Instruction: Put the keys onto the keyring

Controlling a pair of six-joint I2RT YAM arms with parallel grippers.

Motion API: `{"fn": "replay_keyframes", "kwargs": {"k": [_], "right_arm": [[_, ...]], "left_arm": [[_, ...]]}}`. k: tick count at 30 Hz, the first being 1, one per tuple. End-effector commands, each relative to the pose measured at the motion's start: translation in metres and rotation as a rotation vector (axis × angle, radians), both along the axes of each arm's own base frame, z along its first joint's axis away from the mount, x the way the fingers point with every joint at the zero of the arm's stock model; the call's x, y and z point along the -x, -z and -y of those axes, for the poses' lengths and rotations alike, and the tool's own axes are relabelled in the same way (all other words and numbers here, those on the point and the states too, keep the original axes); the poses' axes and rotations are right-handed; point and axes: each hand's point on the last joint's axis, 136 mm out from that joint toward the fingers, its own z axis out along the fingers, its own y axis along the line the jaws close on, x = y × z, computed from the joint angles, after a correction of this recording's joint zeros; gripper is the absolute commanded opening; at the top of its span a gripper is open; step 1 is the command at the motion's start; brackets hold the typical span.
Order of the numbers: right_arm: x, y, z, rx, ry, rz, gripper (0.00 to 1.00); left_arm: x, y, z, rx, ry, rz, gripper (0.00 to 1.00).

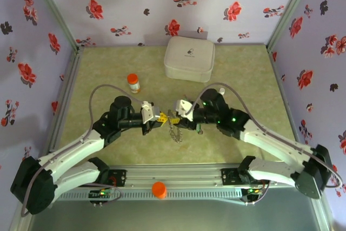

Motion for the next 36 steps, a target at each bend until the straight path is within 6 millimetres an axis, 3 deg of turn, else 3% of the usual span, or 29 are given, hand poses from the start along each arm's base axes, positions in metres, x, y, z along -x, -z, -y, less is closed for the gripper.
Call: {"fn": "replay_keyframes", "kwargs": {"k": [1, 4, 9, 13, 16, 20, 23, 28, 31, 36], "right_arm": [[-0.012, -0.002, 0.011, -0.052, 0.093, 0.06, 0.37], [-0.007, 0.013, 0.011, -0.036, 0.07, 0.059, 0.34], [0.001, 0.007, 0.004, -0.056, 0.053, 0.047, 0.3], [0.032, -0.004, -0.01, -0.108, -0.086, -0.066, 0.24], [0.052, -0.002, -0.029, -0.153, -0.18, -0.194, 0.24], [0.033, 0.001, -0.051, -0.25, -0.067, -0.179, 0.25], [0.019, 0.003, -0.06, -0.284, 0.007, -0.138, 0.25], [-0.022, 0.029, -0.061, -0.307, 0.199, -0.038, 0.27], [-0.033, 0.047, -0.063, -0.282, 0.239, 0.004, 0.27], [-0.041, 0.06, -0.059, -0.313, 0.277, 0.053, 0.27]], "left_arm": [[0.005, -0.014, 0.0, 0.099, -0.02, -0.017, 0.0], [0.003, -0.018, -0.003, 0.172, -0.061, -0.022, 0.0], [-0.023, -0.014, -0.012, 0.182, -0.265, -0.196, 0.0], [-0.058, 0.004, -0.035, 0.095, -0.587, -0.445, 0.0], [-0.071, 0.009, -0.053, 0.022, -0.806, -0.627, 0.0], [-0.075, 0.006, -0.055, 0.013, -0.966, -0.878, 0.0], [-0.067, 0.021, -0.052, 0.001, -1.071, -1.123, 0.0], [-0.052, 0.028, -0.049, 0.02, -1.217, -1.429, 0.0], [-0.041, 0.03, -0.047, 0.014, -1.281, -1.609, 0.0], [-0.025, 0.025, -0.05, -0.107, -1.307, -1.748, 0.0]]}}
